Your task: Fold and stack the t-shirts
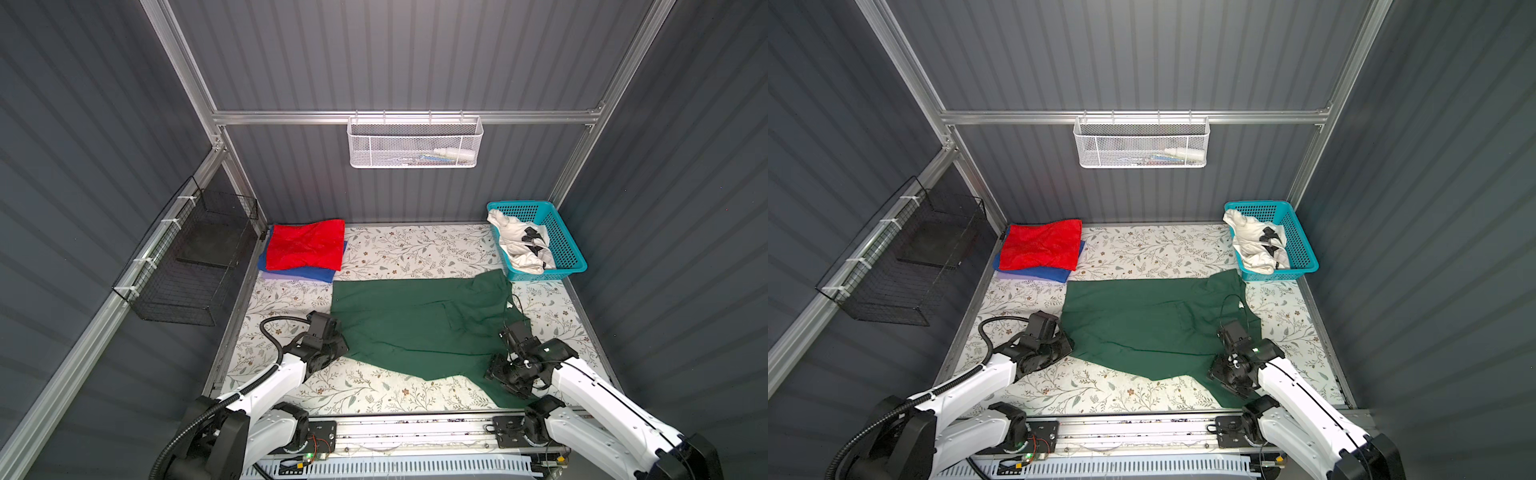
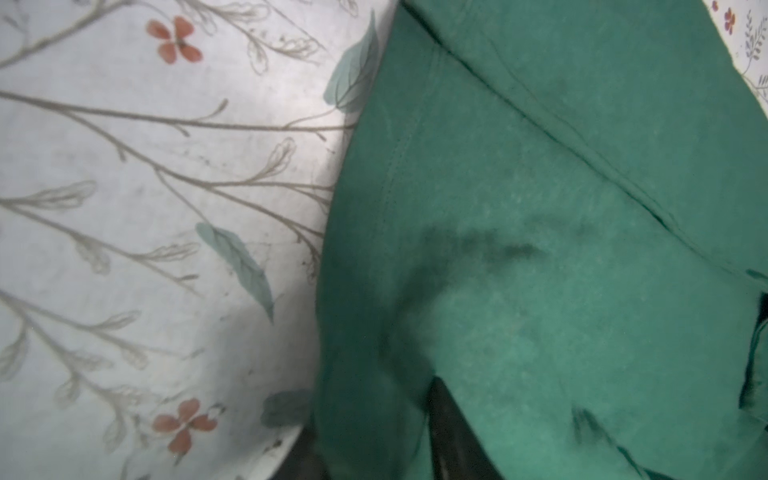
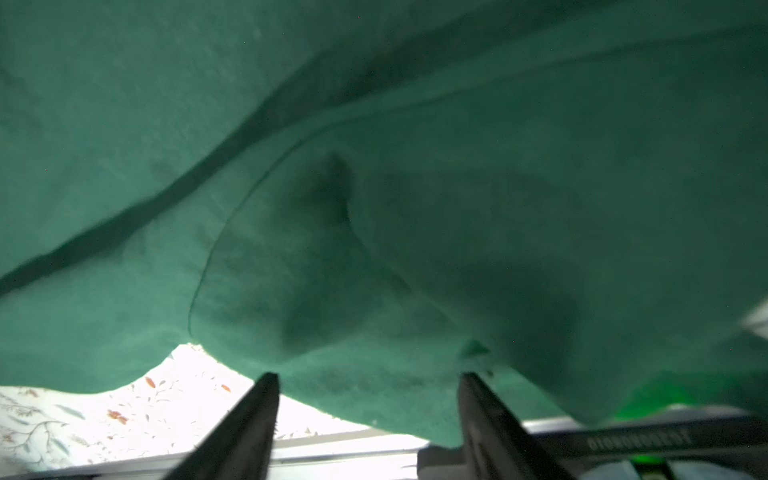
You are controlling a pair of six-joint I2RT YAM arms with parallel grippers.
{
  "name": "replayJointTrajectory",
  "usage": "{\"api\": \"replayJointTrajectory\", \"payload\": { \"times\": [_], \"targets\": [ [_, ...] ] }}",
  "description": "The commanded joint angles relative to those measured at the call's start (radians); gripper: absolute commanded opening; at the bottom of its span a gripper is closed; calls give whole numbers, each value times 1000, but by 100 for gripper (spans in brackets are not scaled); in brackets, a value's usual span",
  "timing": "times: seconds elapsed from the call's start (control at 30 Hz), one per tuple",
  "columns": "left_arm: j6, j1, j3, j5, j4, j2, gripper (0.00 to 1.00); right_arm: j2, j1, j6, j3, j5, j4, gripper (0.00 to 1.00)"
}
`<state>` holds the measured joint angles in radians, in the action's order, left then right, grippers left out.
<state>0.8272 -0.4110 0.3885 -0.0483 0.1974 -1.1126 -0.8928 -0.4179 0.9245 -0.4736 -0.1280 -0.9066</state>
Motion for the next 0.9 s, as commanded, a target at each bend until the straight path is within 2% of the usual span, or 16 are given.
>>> {"api": "replayJointTrajectory", "payload": {
  "times": [0.0, 0.13, 0.23, 0.33, 0.47, 0.7, 0.77, 0.83, 0.87],
  "targets": [
    [-20, -3, 21, 5, 19, -20, 24, -30, -23, 7, 17, 29, 42, 53],
    [-33, -2, 39, -13, 45, -4, 0, -48, -42, -33, 0, 48, 49, 29],
    [-66, -3, 75, -23, 118, 45, 0, -44, -45, -52, -26, 79, 24, 12],
    [-101, -3, 114, -30, 195, 106, 0, -17, -48, -59, -59, 112, -20, 0],
    [-142, -2, 169, -30, 281, 132, 0, 32, -51, -47, -83, 120, -54, 0],
    [-185, -2, 262, 30, 356, 70, 0, 29, -57, -41, -108, 117, -85, 2],
    [-194, -1, 297, 47, 376, 41, 0, 13, -76, -43, -109, 110, -86, 7],
    [-210, -2, 343, 60, 400, 3, 0, -3, -108, -42, -111, 115, -96, 30],
    [-219, -2, 364, 63, 410, -14, 0, -9, -119, -40, -111, 117, -102, 33]
  ]
}}
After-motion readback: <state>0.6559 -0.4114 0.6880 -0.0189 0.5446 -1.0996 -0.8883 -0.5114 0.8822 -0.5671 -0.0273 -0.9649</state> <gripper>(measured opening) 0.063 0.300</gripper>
